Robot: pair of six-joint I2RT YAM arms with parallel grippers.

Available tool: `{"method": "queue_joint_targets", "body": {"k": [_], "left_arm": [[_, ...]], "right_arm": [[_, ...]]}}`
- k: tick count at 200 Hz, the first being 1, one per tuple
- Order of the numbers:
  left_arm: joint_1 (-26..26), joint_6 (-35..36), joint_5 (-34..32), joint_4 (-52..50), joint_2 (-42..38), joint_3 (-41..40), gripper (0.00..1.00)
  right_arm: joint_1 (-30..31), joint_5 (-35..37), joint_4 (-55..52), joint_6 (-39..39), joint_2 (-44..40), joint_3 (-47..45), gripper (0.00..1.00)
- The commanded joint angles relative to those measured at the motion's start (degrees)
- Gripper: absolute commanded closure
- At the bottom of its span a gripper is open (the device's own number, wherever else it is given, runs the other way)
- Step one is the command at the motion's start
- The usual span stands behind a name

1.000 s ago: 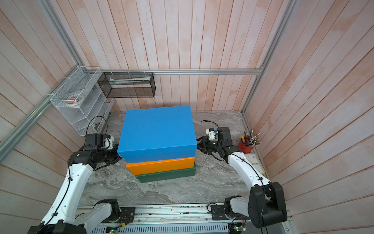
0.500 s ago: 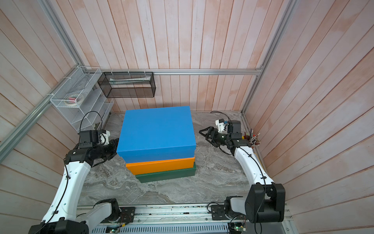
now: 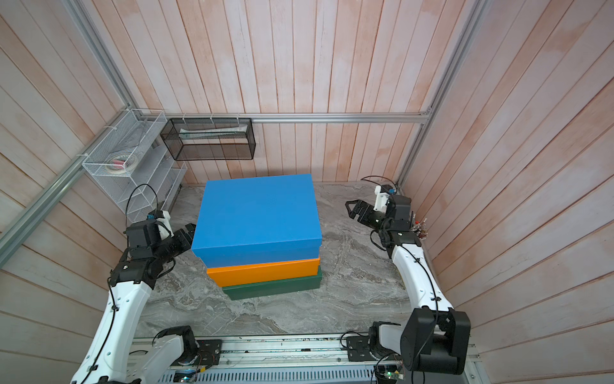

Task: Stack the shoeboxes
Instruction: Reset both arms

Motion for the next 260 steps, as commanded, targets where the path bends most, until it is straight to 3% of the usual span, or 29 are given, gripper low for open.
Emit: {"method": "queue_joint_targets", "body": {"k": [1, 40, 60, 87, 118, 141, 178, 190, 208, 241, 260], "left_arm": [[0.4, 3.1, -7.7, 15.6, -0.5, -6.7, 0.0], [0.4, 4.9, -14.3, 41.7, -1.1, -22.7, 0.0], [0.2, 4.0, -13.7, 53.3, 1.2, -28.7, 0.0], [-2.0, 6.4, -17.9, 72.6, 6.1, -36.9, 0.0], [-6.1, 12.4, -19.8, 85.4, 16.1, -38.1, 0.0], [-9.0, 18.1, -22.2, 96.1, 23.4, -39.5, 0.0], [-8.5, 19.1, -20.1, 111.9, 34.8, -41.9, 0.0], [-8.4, 20.3, -18.7, 114.7, 38.2, -40.9, 0.0], [-8.3, 18.9, -19.9, 106.6, 35.7, -38.8, 0.0], [-8.6, 19.0, -21.2, 107.8, 36.7, -38.5, 0.0], [-8.6, 19.0, -20.9, 105.9, 36.6, -37.6, 0.0]], "right_arm": [[-0.2, 12.3, 15.7, -6.9, -2.8, -9.1, 0.02], [-0.2, 26.6, 30.8, -15.0, -5.0, -23.7, 0.02], [-0.1, 30.7, 37.1, -16.5, -4.4, -29.7, 0.02], [-0.2, 31.6, 49.3, -16.4, -2.2, -37.5, 0.02], [-0.2, 29.1, 60.4, -17.1, 3.0, -40.8, 0.02], [-0.2, 28.5, 63.0, -18.5, 6.6, -40.0, 0.02], [-0.5, 27.5, 68.3, -22.4, 5.1, -42.9, 0.02], [-1.6, 27.0, 70.9, -22.7, 5.4, -43.9, 0.02], [-3.8, 25.6, 77.5, -21.0, 9.6, -45.3, 0.02], [-4.3, 22.5, 90.5, -20.8, 19.6, -46.3, 0.02], [-4.4, 20.5, 86.9, -21.3, 18.9, -45.0, 0.02]]}}
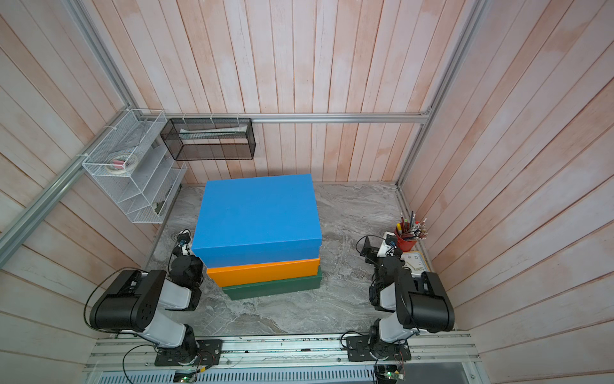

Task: Stack the shoeboxes
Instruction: Reset both arms

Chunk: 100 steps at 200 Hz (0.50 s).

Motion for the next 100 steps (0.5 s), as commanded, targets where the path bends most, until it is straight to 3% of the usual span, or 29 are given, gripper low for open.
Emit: {"method": "queue_joint_targets", "body": {"k": [1, 23, 41, 100], "left_arm": [[0.0, 0.9, -0.6, -0.8, -0.1, 1.6, 0.0], [-0.3, 1.9, 0.6, -8.6, -0.1, 5.7, 0.0], [-0.3, 1.9, 0.7, -7.3, 0.0, 5.1, 0.0], [0.1, 1.6, 1.6, -9.3, 0.2, 6.2, 0.0]], "right_arm": [[-0.3, -3.8, 5.1, -0.6, -0.2, 1.0, 0.02], [-0.4, -5.9, 1.9, -1.2, 0.3, 3.2, 0.02], [-0.1, -8.6, -2.9, -2.7, 0.1, 5.6, 0.02], [2.1, -4.3, -4.4, -4.1, 0.0, 6.3, 0.02]]}}
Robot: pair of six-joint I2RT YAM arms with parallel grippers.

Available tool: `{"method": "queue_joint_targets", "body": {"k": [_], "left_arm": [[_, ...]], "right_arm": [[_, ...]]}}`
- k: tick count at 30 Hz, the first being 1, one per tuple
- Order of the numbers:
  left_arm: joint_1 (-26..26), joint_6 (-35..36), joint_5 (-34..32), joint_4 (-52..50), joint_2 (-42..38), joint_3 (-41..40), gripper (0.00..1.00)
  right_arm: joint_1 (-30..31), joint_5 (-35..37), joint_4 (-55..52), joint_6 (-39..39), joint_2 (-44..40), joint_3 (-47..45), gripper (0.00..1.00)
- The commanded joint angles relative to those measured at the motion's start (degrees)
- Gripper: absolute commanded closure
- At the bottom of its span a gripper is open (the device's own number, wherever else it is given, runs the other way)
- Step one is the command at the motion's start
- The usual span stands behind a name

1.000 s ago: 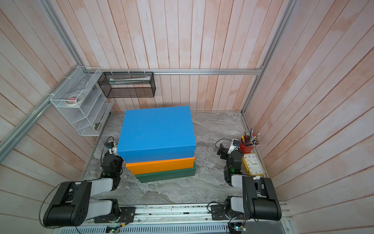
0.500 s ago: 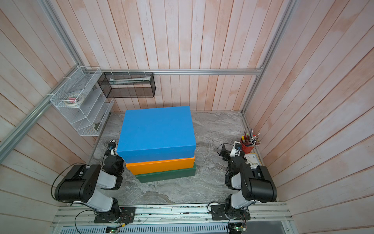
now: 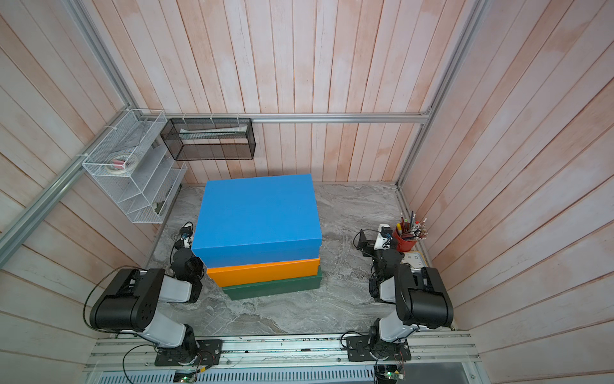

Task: Stack the shoeboxes
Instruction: Reset both arms

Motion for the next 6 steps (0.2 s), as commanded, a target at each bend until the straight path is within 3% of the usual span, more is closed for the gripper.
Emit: {"method": "queue_joint_targets", "body": {"k": [1, 6], "left_arm": [[0.2, 0.7, 1.3, -2.1, 0.2, 1.2, 0.0], [0.5, 0.5, 1.9, -1.3, -0.2, 0.6, 0.0]], "right_arm": [[1.2, 1.6, -1.5, -1.4, -0.1, 0.7, 0.02], [1.3, 1.8, -1.5, -1.5, -0.1, 0.7, 0.02]]}}
